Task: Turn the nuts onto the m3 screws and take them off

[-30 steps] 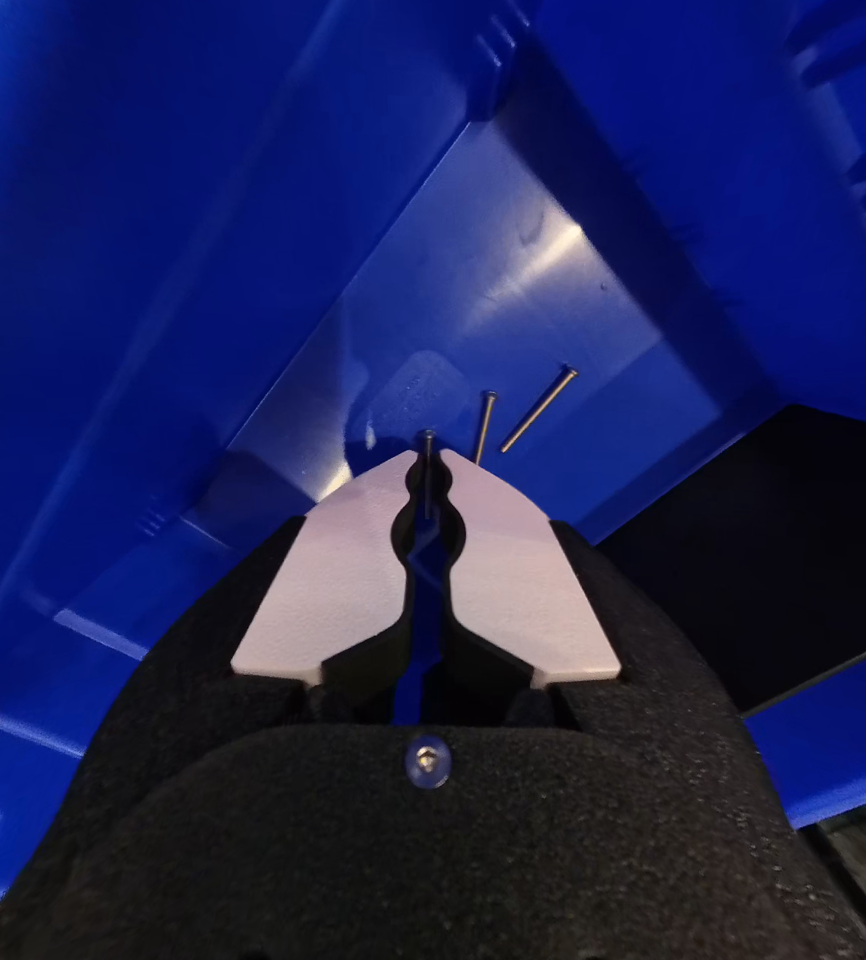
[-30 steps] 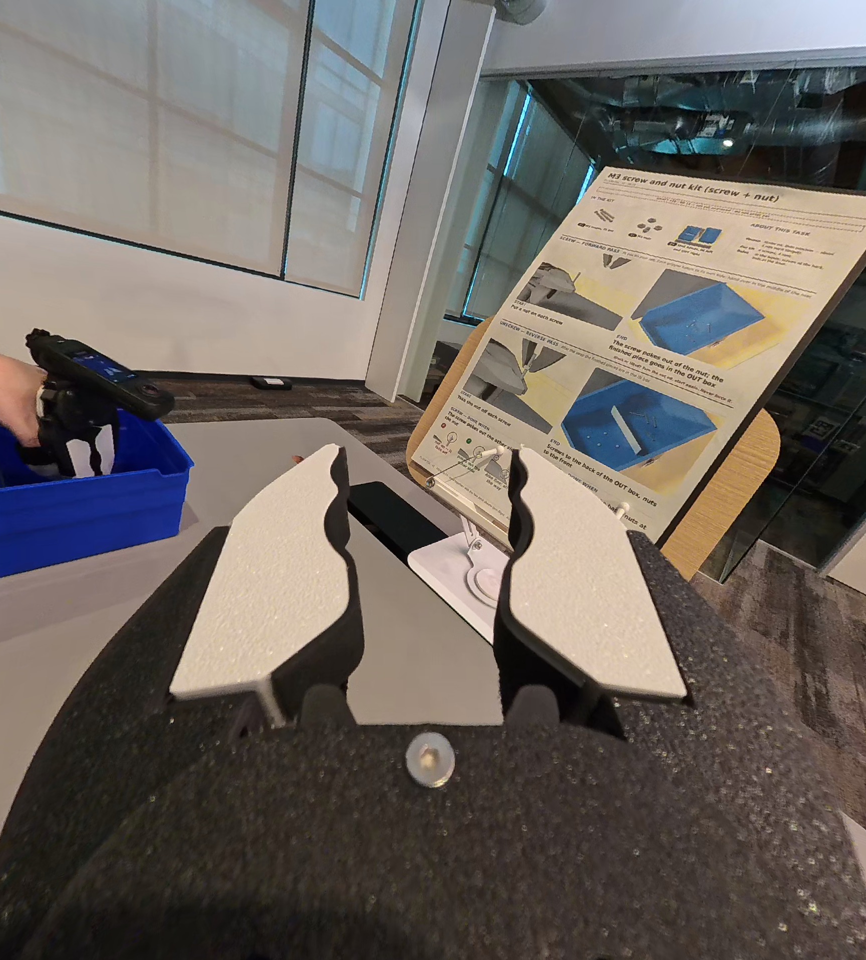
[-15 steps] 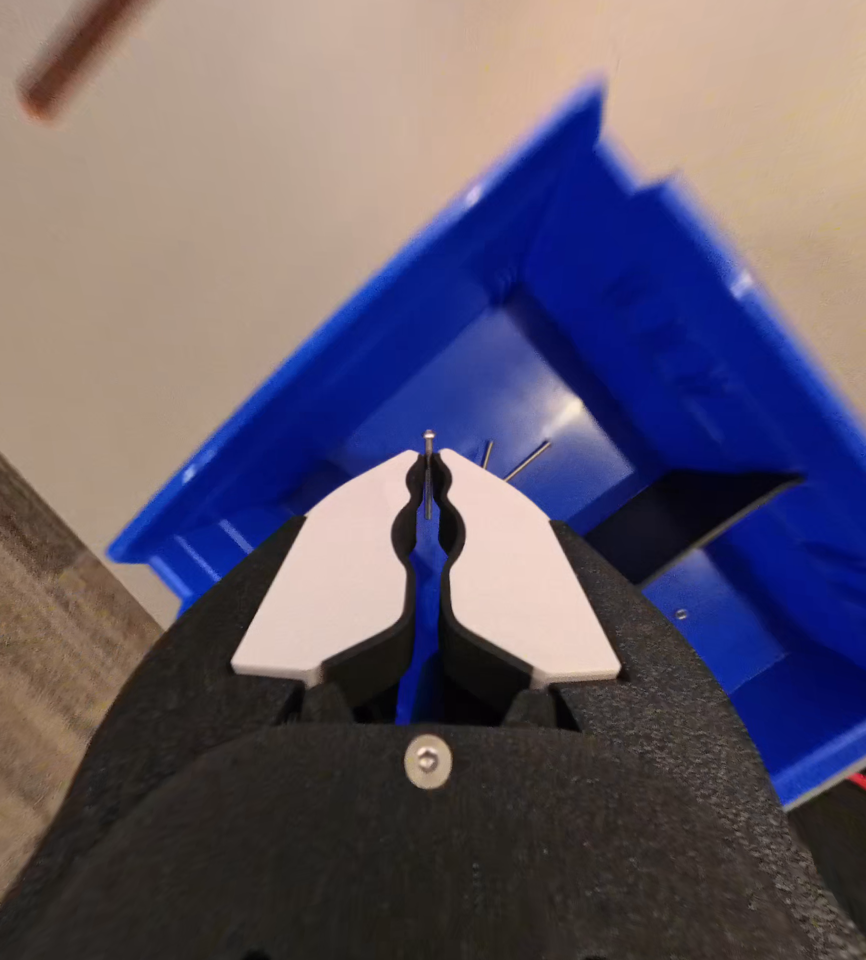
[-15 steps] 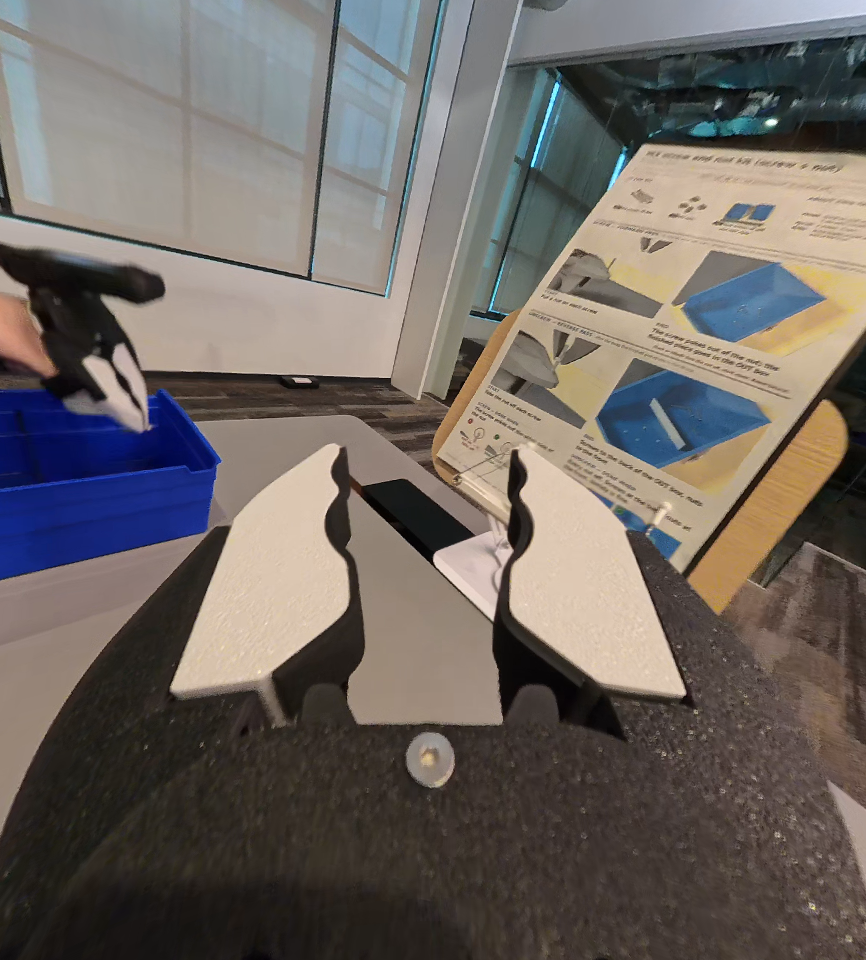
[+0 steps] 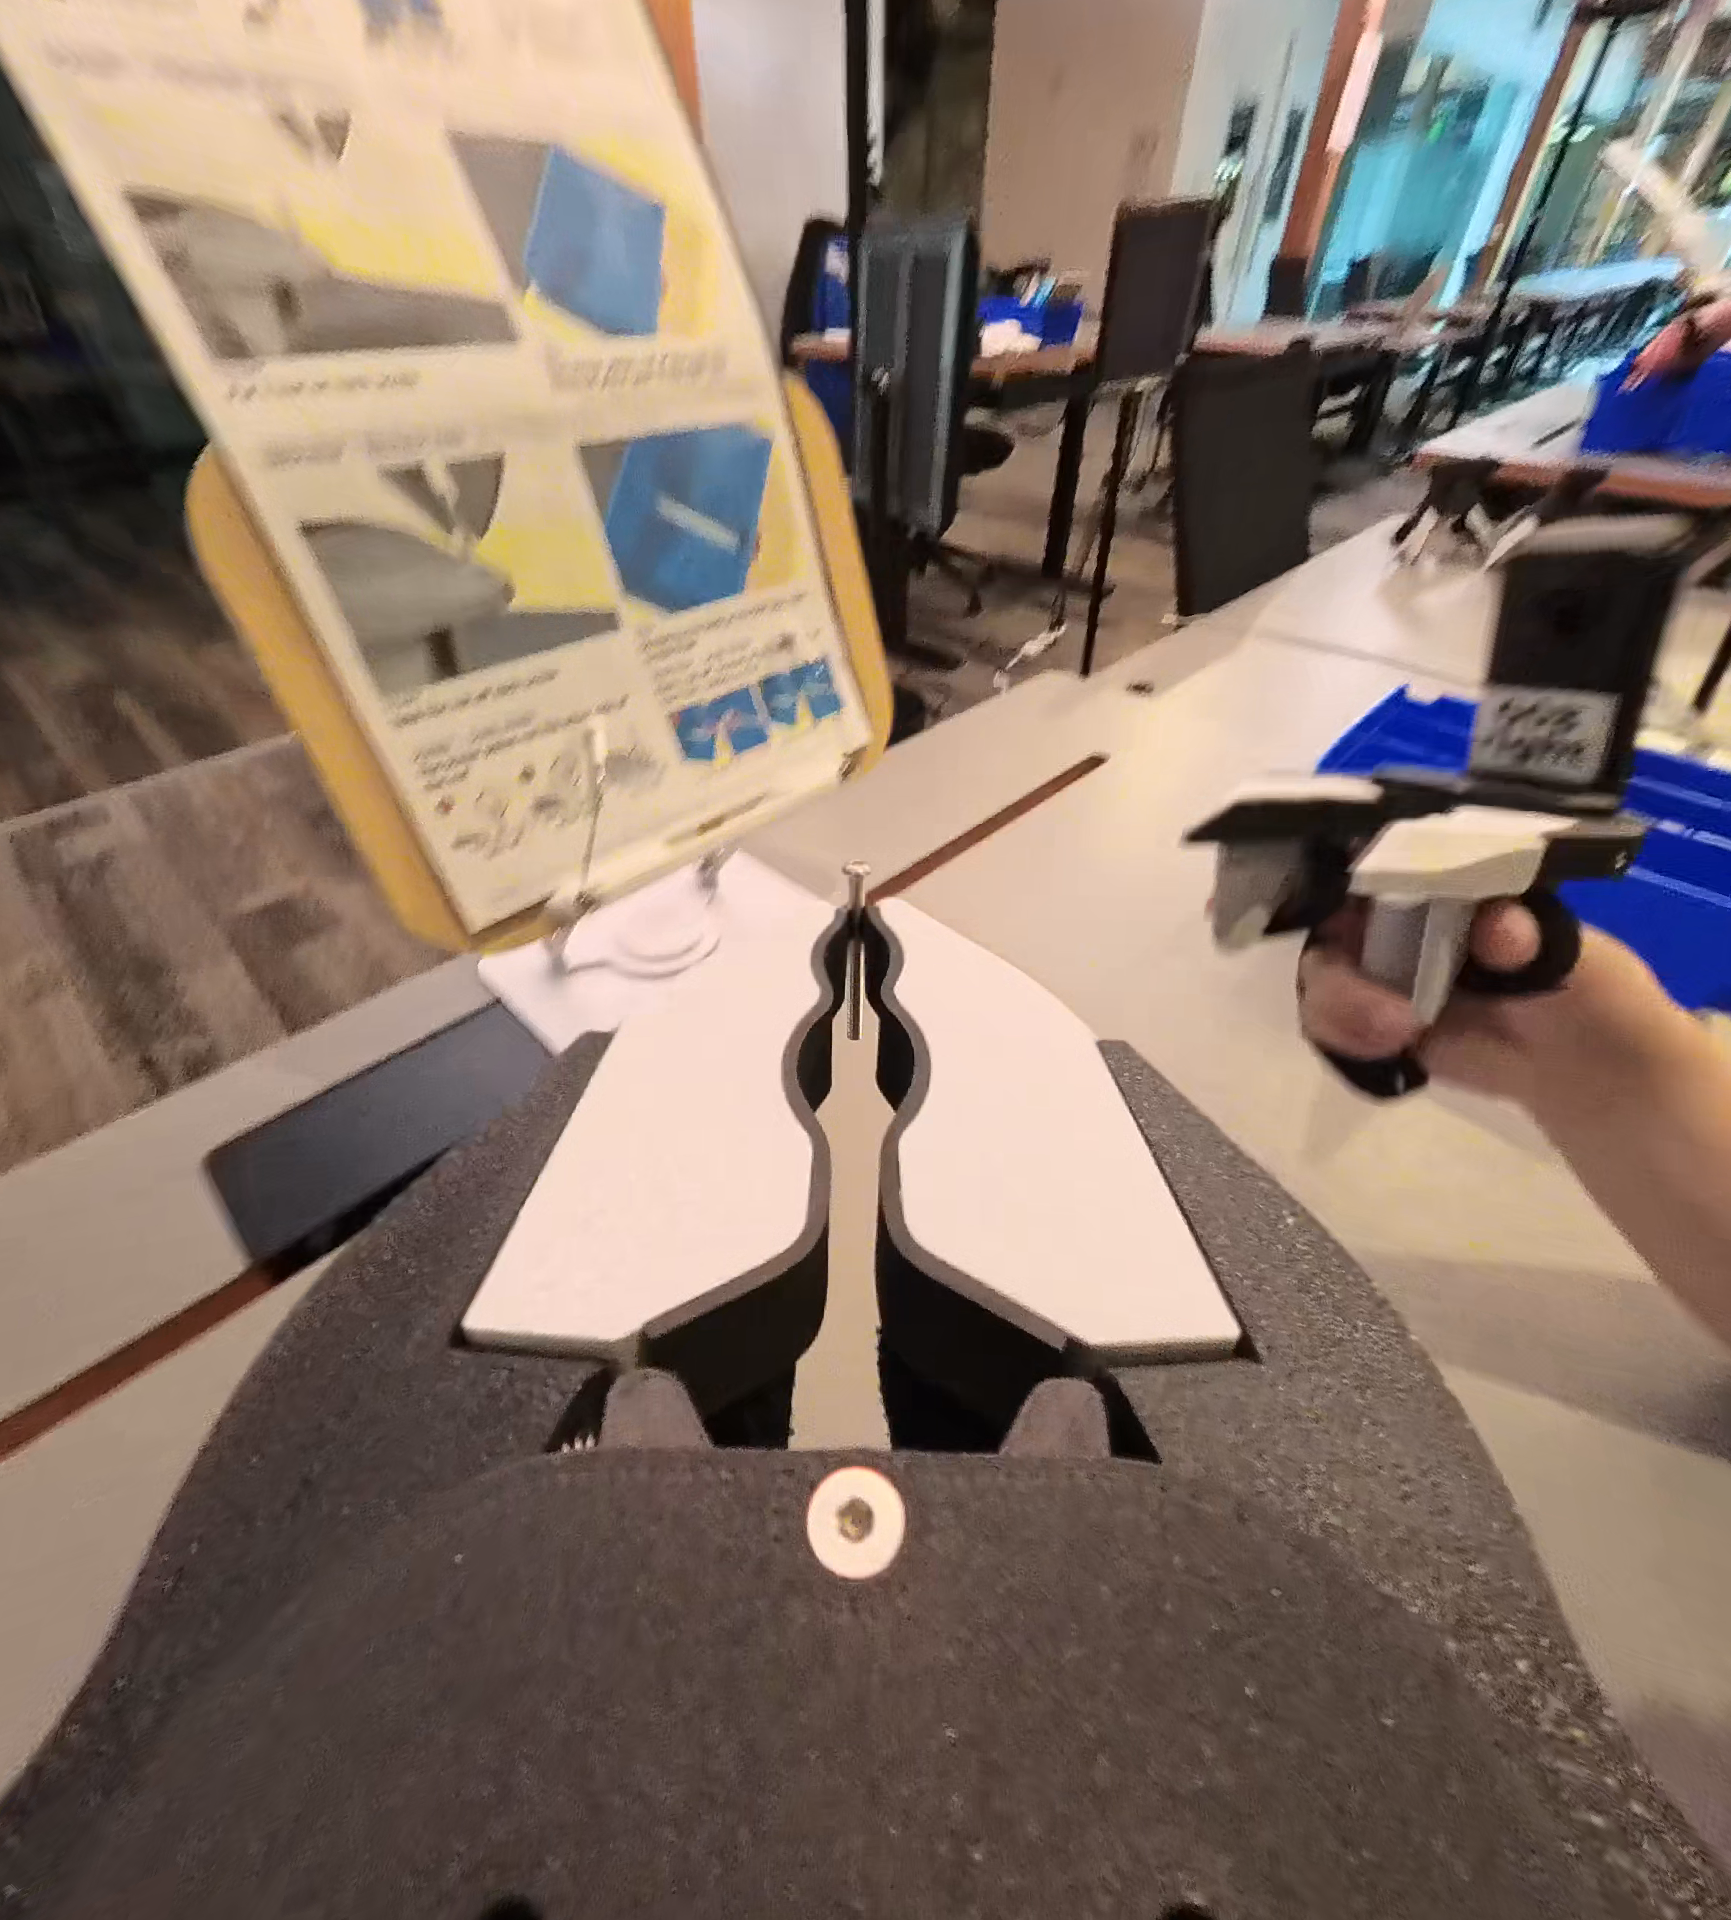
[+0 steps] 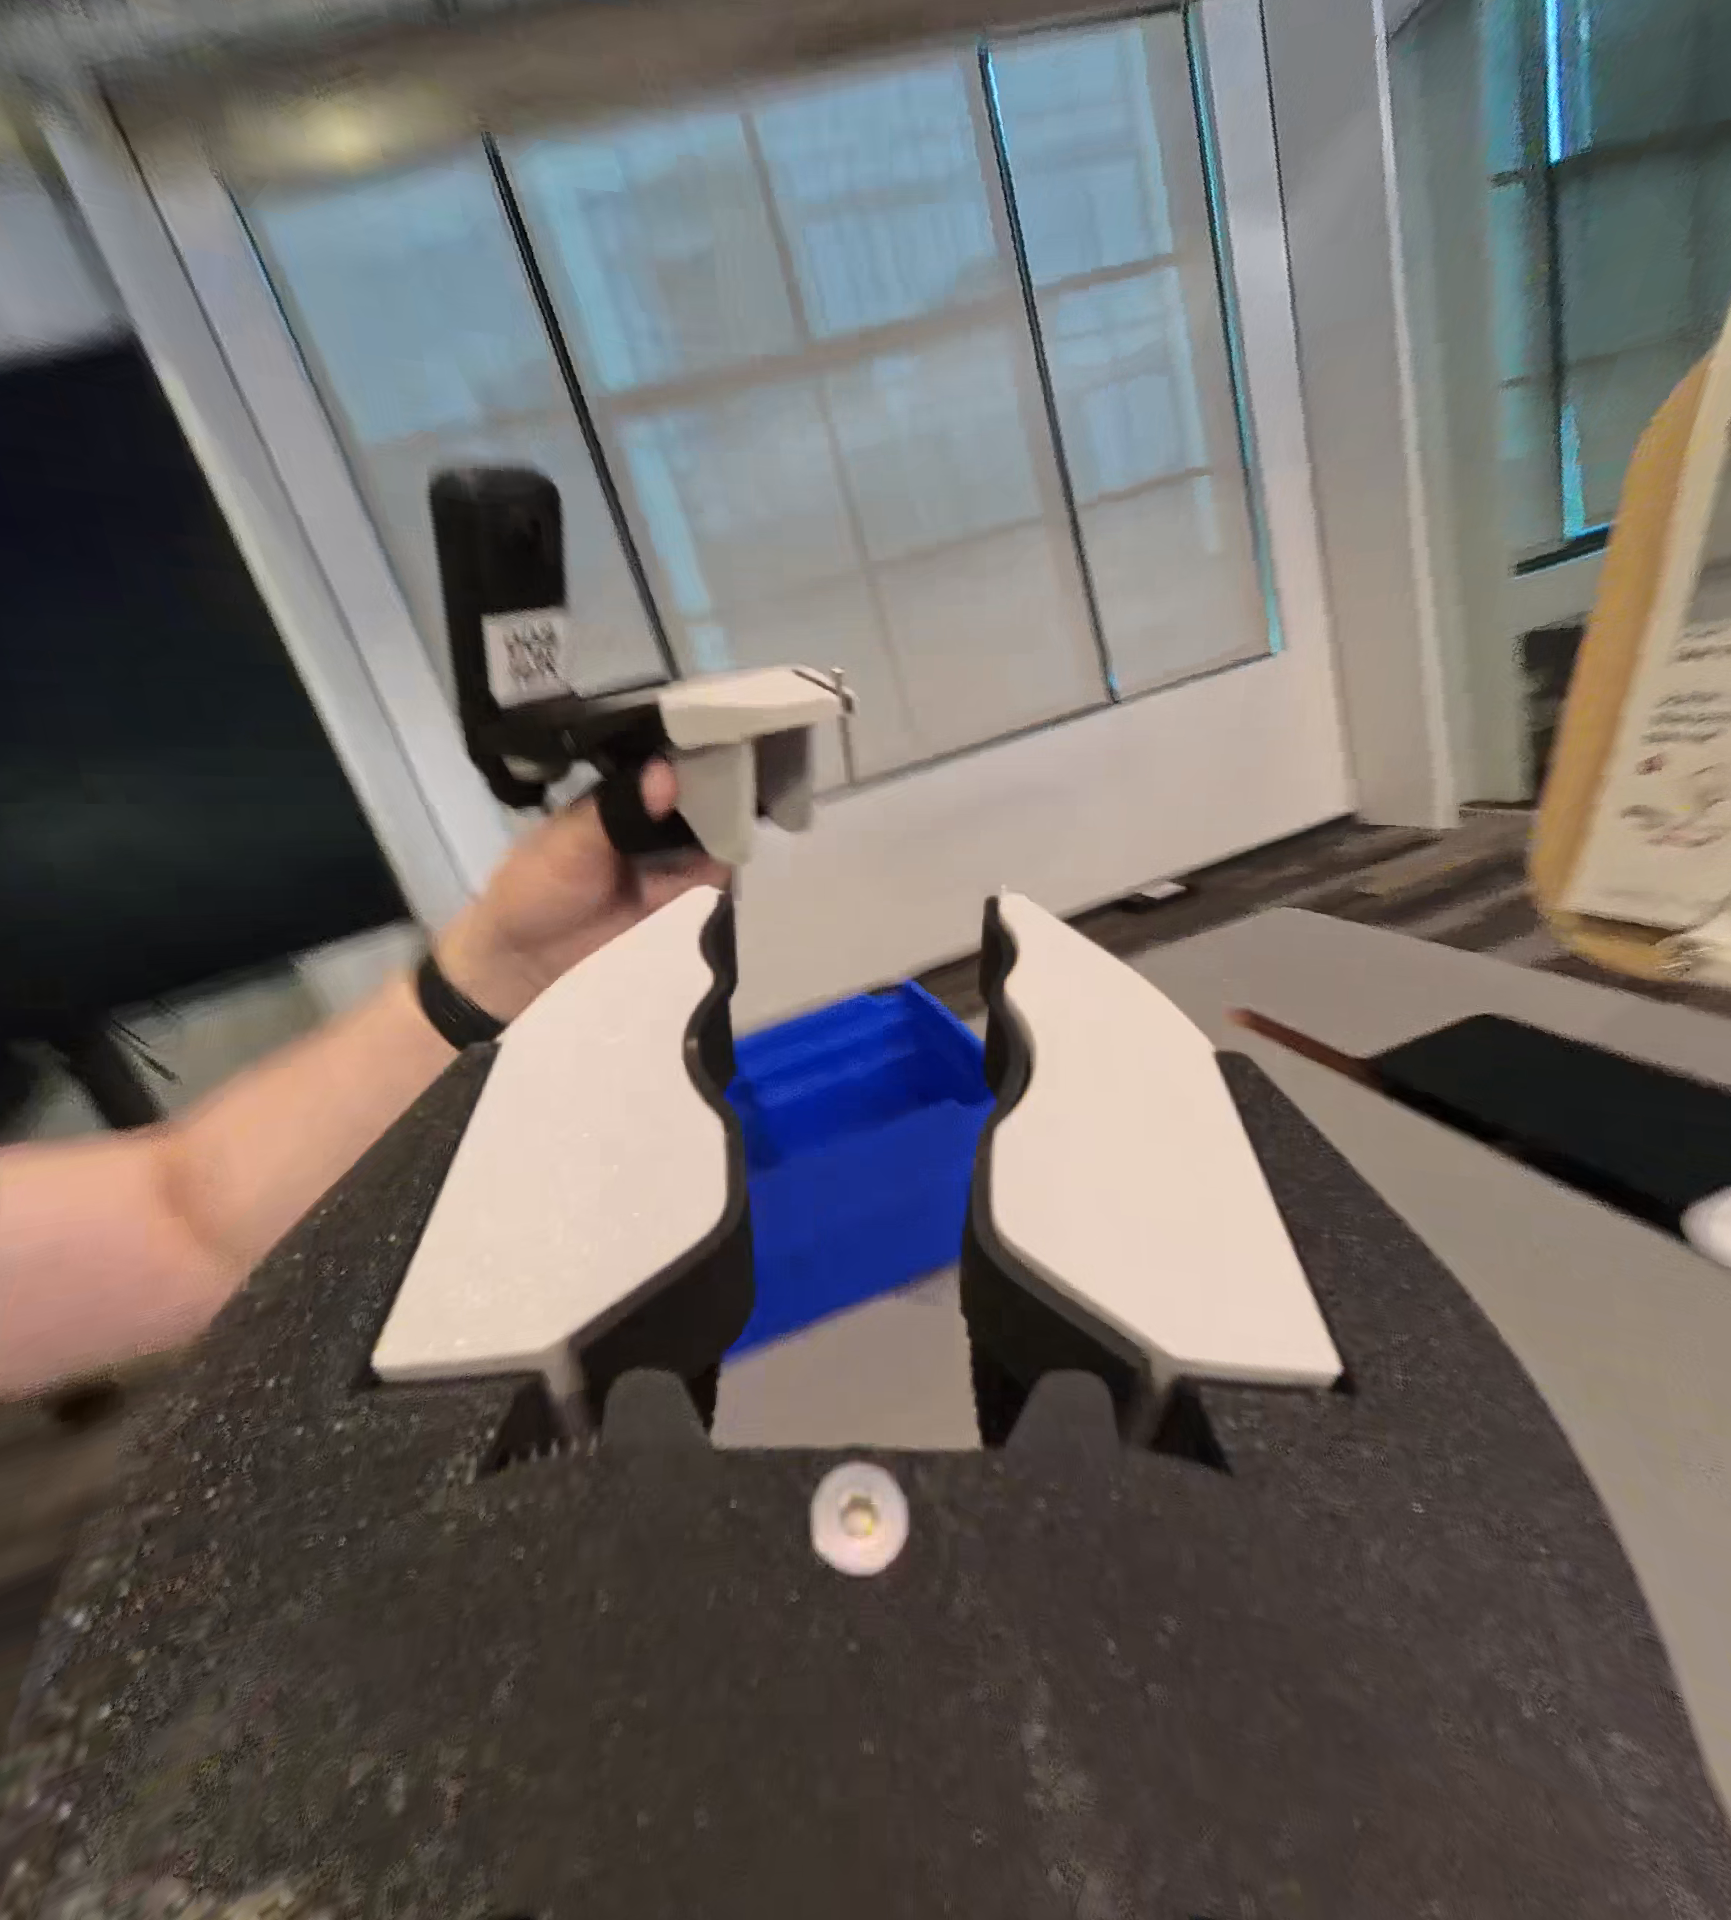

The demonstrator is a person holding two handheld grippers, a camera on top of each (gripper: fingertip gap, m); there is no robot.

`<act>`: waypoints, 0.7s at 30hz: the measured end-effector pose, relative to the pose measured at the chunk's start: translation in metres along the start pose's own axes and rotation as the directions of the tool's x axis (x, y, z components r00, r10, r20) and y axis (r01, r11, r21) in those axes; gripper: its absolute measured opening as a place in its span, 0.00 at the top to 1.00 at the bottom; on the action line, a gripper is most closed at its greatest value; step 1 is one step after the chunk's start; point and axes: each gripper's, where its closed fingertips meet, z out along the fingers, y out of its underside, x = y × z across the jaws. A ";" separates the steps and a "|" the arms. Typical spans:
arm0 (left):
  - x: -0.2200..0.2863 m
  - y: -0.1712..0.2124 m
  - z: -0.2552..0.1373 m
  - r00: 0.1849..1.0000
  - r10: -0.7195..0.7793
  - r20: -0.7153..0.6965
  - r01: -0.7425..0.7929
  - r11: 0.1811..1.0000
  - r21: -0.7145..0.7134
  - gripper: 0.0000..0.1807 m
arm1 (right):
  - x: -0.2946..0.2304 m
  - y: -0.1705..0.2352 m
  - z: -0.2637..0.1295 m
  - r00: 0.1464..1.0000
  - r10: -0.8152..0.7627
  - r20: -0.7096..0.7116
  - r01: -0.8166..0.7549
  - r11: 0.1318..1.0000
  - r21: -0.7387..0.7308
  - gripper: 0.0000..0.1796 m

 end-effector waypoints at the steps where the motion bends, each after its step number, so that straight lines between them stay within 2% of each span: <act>1: 0.010 -0.005 0.008 1.000 0.003 -0.020 -0.003 1.000 0.025 0.99 | -0.003 -0.003 0.000 0.995 0.099 0.030 -0.100 0.994 0.048 0.75; 3: 0.030 -0.012 0.024 0.998 0.011 -0.060 -0.007 0.999 0.054 0.99 | -0.002 -0.007 -0.001 0.960 0.268 0.076 -0.275 0.954 0.116 0.78; 7: 0.059 -0.018 0.047 0.994 0.052 -0.095 -0.044 0.995 0.088 0.99 | 0.002 -0.004 -0.003 0.911 0.403 0.091 -0.412 0.897 0.159 0.79; 10: 0.074 -0.016 0.058 0.991 0.059 -0.120 -0.048 0.995 0.091 0.99 | 0.000 -0.008 -0.010 0.838 0.517 0.176 -0.544 0.817 0.190 0.81; 14: 0.085 -0.012 0.067 0.988 0.049 -0.148 -0.038 0.996 0.078 0.99 | 0.003 -0.002 -0.021 0.858 0.496 0.131 -0.512 0.839 0.182 0.82; 21: 0.093 -0.018 0.068 0.985 0.028 -0.171 -0.012 0.996 0.093 0.99 | -0.003 0.004 -0.027 0.957 0.290 0.006 -0.289 0.954 0.077 0.83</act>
